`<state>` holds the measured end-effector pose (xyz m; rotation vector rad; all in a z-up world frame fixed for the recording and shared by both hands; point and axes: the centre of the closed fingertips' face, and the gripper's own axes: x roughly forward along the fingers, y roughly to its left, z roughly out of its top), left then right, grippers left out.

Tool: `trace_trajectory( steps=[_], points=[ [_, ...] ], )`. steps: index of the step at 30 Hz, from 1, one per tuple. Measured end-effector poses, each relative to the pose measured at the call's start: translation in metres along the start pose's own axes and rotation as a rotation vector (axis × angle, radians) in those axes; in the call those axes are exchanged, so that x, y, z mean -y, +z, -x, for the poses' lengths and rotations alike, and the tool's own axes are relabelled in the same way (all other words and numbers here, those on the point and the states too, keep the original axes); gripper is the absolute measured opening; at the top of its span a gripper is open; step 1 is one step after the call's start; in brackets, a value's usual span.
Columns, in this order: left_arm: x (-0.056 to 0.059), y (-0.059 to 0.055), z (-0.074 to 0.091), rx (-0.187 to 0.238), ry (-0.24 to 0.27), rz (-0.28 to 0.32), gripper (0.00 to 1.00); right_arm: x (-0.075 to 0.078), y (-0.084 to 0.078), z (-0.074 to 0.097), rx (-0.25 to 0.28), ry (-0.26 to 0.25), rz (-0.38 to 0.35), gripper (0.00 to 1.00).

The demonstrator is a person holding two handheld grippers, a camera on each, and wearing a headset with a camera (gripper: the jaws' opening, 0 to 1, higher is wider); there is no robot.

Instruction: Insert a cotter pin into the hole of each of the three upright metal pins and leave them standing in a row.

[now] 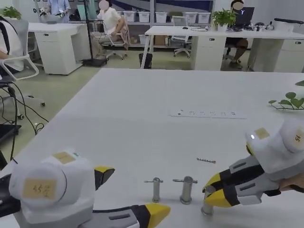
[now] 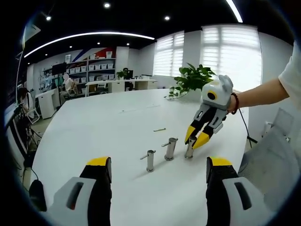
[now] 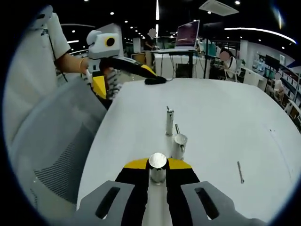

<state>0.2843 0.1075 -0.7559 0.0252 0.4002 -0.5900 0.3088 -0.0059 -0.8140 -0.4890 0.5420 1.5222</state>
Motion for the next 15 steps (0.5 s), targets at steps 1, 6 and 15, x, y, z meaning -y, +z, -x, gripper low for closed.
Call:
trace_trajectory(
  steps=[1,6,15],
  points=[
    [0.0,0.0,0.0,0.0,0.0,0.0,0.82,-0.001,-0.001,-0.002,0.0,0.004,0.003,0.13],
    [0.0,-0.001,0.001,-0.002,0.0,-0.001,0.82,-0.004,-0.002,-0.009,-0.005,0.014,0.013,0.13],
    [-0.001,-0.004,0.003,-0.004,0.002,0.001,0.82,-0.007,-0.001,-0.015,0.0,0.019,0.018,0.14]
  ],
)
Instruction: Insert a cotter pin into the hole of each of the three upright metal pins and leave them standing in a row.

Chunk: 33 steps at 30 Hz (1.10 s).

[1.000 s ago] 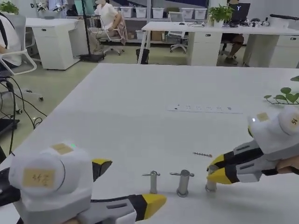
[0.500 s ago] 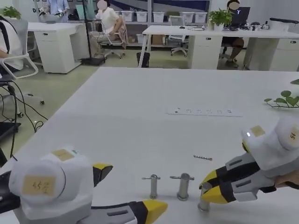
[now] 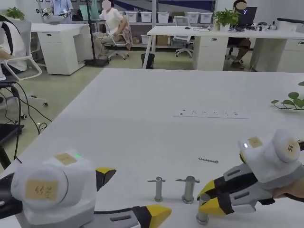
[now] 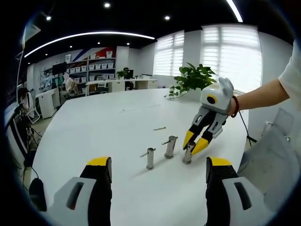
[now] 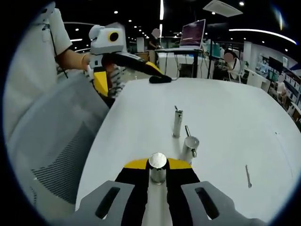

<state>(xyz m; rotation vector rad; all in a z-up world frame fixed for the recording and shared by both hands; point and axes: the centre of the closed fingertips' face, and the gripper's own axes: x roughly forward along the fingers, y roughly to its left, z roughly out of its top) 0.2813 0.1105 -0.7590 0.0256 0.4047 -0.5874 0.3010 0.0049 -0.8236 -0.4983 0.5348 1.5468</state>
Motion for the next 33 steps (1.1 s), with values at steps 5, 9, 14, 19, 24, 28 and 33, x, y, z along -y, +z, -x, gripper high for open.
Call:
trace_trajectory(
  steps=[5,9,14,19,24,28,33],
  points=[
    [0.0,-0.002,0.0,-0.003,-0.001,0.002,0.82,0.0,0.001,-0.001,0.002,0.003,0.005,0.14],
    [0.0,-0.002,0.0,-0.003,0.0,0.002,0.81,0.0,0.002,-0.002,0.001,-0.003,-0.003,0.15],
    [0.002,-0.001,0.0,-0.003,-0.002,-0.007,0.8,0.001,0.005,-0.003,0.004,-0.002,-0.01,0.15],
    [0.003,-0.001,0.0,-0.005,-0.003,-0.008,0.81,0.0,0.015,0.0,0.025,0.0,-0.017,0.17],
    [0.003,-0.001,0.0,-0.002,0.0,-0.009,0.81,-0.005,0.017,0.003,0.029,0.002,-0.037,0.21],
    [0.001,-0.001,0.0,-0.001,0.004,-0.006,0.81,-0.005,0.021,0.011,0.064,-0.012,-0.087,0.21],
    [0.0,-0.002,0.0,-0.003,0.006,-0.006,0.81,-0.001,0.028,0.023,0.091,-0.045,-0.118,0.22]
  ],
)
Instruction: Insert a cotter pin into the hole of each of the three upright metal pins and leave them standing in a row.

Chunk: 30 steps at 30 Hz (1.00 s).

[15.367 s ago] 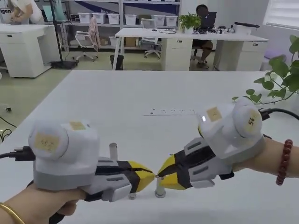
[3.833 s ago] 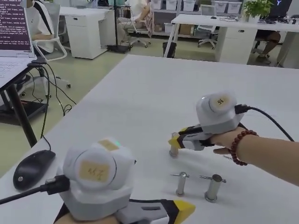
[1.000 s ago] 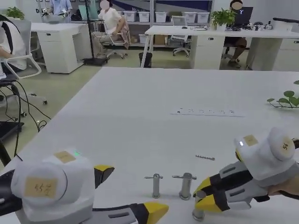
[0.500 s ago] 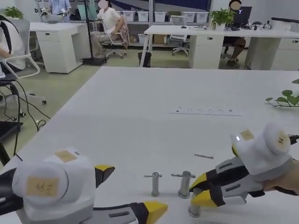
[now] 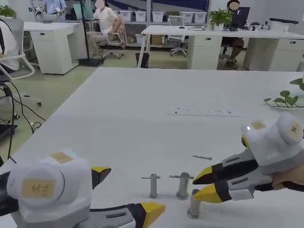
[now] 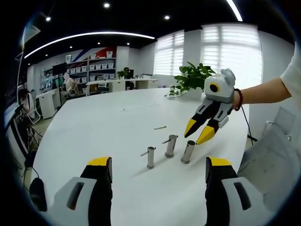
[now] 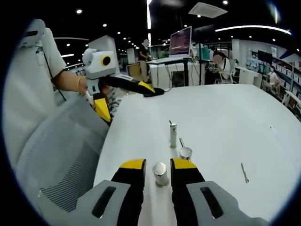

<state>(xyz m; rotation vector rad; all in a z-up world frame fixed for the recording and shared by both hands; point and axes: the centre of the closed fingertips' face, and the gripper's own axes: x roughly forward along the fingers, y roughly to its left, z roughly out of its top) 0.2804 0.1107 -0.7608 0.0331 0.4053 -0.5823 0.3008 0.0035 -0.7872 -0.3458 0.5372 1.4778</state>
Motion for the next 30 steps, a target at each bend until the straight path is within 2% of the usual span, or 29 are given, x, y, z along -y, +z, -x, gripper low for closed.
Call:
trace_trajectory(
  steps=[3,10,16,17,22,26,28,30],
  points=[
    [0.001,0.0,-0.001,-0.001,0.0,-0.004,0.81,0.004,0.003,0.005,0.008,-0.021,-0.023,0.22],
    [0.001,0.002,-0.003,0.004,-0.004,-0.006,0.81,0.032,-0.005,0.022,-0.019,-0.147,-0.079,0.22],
    [-0.001,0.003,-0.005,0.008,-0.004,-0.003,0.81,0.057,-0.014,0.028,-0.058,-0.246,-0.109,0.21],
    [-0.001,0.003,-0.005,0.01,-0.004,-0.002,0.81,0.065,-0.018,0.03,-0.081,-0.284,-0.119,0.2],
    [-0.002,0.006,-0.008,0.021,-0.003,0.002,0.8,0.087,-0.025,0.03,-0.12,-0.347,-0.123,0.19],
    [-0.003,0.01,-0.009,0.039,-0.006,0.0,0.78,0.107,-0.035,0.031,-0.175,-0.414,-0.131,0.18],
    [-0.003,0.01,-0.01,0.04,-0.006,0.004,0.78,0.116,-0.036,0.029,-0.187,-0.423,-0.119,0.18],
    [-0.003,0.01,-0.011,0.035,-0.008,0.0,0.78,0.126,-0.04,0.028,-0.209,-0.447,-0.14,0.18]
  ],
)
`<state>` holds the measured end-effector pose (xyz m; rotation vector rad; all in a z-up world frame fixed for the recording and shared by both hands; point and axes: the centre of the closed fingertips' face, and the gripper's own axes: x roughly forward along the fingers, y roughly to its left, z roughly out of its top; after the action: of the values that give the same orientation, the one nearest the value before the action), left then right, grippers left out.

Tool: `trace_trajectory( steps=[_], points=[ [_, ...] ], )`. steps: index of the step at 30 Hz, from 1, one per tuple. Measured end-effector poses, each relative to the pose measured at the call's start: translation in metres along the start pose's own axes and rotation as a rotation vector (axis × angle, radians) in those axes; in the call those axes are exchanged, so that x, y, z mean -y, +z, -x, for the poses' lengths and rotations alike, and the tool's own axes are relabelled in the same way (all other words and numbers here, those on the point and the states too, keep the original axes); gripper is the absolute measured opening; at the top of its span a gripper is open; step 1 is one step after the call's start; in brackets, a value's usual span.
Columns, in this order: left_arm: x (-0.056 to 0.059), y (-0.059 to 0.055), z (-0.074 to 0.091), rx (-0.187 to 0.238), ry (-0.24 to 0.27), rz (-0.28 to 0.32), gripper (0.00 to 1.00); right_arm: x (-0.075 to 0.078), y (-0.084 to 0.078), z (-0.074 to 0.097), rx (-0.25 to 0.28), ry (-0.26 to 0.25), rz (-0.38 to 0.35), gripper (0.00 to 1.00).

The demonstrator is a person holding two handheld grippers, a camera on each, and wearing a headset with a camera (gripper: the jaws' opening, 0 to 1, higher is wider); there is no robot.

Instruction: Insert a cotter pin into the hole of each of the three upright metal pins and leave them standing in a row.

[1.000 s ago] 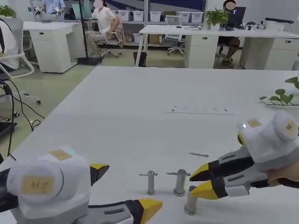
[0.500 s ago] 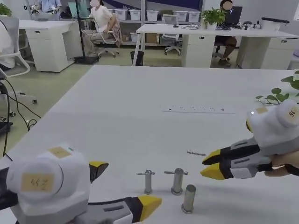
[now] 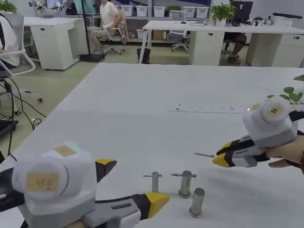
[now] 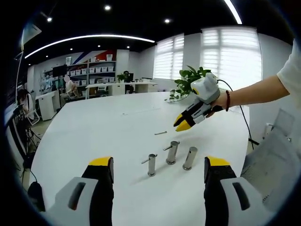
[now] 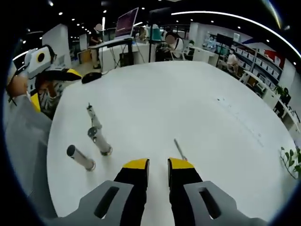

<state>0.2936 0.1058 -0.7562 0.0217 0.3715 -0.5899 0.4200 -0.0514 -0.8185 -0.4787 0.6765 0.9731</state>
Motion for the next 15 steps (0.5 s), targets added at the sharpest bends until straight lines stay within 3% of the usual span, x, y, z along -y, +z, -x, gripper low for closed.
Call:
trace_trajectory(
  steps=[7,15],
  points=[
    [-0.002,0.0,-0.002,-0.001,-0.005,0.002,0.77,0.019,-0.004,-0.018,-0.04,-0.014,-0.036,0.17],
    [-0.004,-0.002,-0.002,0.002,-0.009,0.01,0.72,0.035,-0.01,-0.034,-0.096,-0.026,0.0,0.14]
  ],
)
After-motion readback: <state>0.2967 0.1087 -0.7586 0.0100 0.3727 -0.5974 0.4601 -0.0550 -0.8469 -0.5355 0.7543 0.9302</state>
